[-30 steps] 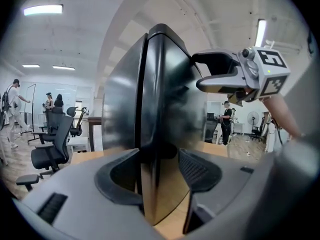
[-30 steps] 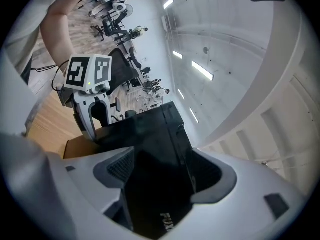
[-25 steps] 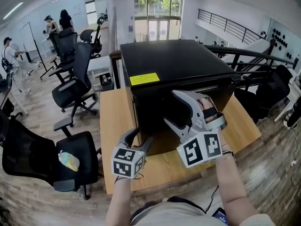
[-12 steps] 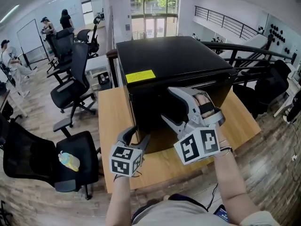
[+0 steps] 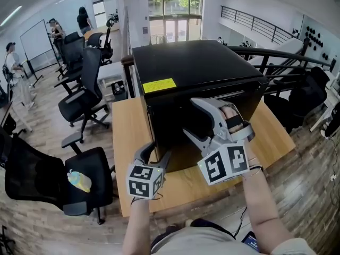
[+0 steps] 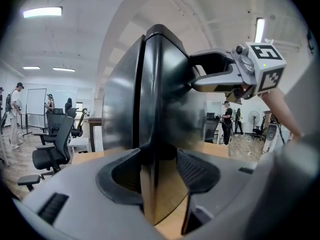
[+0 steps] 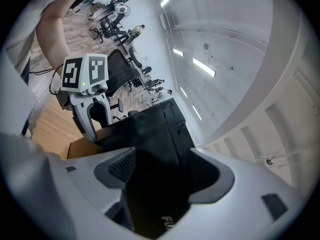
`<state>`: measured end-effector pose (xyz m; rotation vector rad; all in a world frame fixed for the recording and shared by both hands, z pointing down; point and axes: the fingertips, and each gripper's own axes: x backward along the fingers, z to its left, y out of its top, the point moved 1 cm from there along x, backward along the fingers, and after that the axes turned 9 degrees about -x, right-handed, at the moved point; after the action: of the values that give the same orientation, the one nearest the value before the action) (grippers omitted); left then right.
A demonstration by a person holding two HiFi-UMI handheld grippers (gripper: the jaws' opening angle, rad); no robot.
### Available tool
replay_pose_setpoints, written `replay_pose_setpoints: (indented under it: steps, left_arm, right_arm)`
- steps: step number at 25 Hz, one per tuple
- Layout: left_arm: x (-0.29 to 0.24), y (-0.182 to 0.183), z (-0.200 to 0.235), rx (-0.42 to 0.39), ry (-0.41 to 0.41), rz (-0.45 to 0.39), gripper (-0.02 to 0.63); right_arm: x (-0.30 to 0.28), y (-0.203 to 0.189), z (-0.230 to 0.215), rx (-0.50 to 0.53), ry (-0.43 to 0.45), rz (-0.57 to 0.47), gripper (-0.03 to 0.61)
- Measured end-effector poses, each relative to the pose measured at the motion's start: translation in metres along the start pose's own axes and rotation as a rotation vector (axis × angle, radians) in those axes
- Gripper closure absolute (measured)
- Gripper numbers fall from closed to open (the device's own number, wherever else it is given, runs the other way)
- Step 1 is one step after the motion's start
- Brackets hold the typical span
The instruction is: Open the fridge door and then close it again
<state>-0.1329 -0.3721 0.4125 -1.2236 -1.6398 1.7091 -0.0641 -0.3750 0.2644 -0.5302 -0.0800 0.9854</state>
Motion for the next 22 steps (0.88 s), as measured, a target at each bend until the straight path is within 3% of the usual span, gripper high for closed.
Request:
replay_pose_setpoints:
  steps: [13,18,22]
  left_arm:
    - [0.022,0.004,-0.02,0.009,-0.014,-0.006,0.417]
    - [0.029,-0.002,-0.032,0.005,-0.022,-0.024,0.422]
    - [0.044,-0.007,-0.046,0.002,-0.08,-0.034,0.433]
  right_arm:
    - [0.021,0.003,-0.001,-0.023,0.024,0.003,0.242]
    - [0.037,0.0,0.007,-0.044,-0.061,0.006,0.252]
    - [0.054,0.006,0.013,-0.095,-0.101,0.011,0.239]
